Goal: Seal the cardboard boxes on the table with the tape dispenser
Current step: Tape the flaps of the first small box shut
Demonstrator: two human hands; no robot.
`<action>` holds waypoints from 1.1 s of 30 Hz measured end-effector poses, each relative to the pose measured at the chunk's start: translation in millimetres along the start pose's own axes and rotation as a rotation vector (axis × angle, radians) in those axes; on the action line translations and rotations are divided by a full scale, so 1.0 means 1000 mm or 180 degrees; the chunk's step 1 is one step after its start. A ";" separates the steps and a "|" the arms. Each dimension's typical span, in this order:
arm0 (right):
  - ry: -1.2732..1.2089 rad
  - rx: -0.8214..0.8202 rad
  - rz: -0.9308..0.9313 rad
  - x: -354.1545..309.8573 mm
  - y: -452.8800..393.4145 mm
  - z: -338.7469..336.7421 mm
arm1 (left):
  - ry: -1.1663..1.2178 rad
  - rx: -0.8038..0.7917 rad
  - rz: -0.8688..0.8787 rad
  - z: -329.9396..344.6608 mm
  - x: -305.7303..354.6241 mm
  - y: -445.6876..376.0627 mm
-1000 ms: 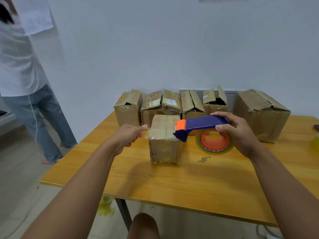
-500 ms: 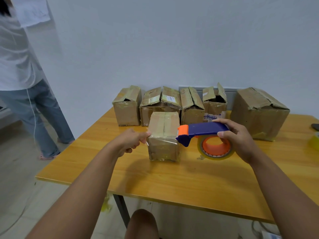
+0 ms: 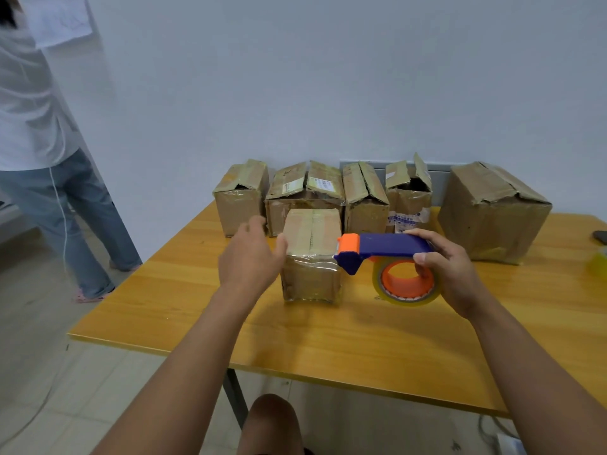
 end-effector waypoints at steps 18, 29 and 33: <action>0.0054 0.0120 0.0044 0.001 0.005 0.023 | -0.0562 0.0435 0.2334 0.068 0.000 0.005; 0.0340 -0.0030 0.0010 -0.012 0.002 0.009 | -0.0417 0.0330 0.2155 0.067 0.008 0.009; 0.0468 0.0054 -0.0022 -0.020 0.008 -0.025 | -0.0416 0.0208 0.2060 0.065 0.003 0.008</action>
Point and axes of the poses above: each hand's wrist, its own y-axis away from the middle knuckle, its own z-axis out of the palm, x = y × z, the point moved 1 cm from there along -y, towards the middle knuckle, and after that the axes turned 8 degrees about -y, right-handed, at the moved point
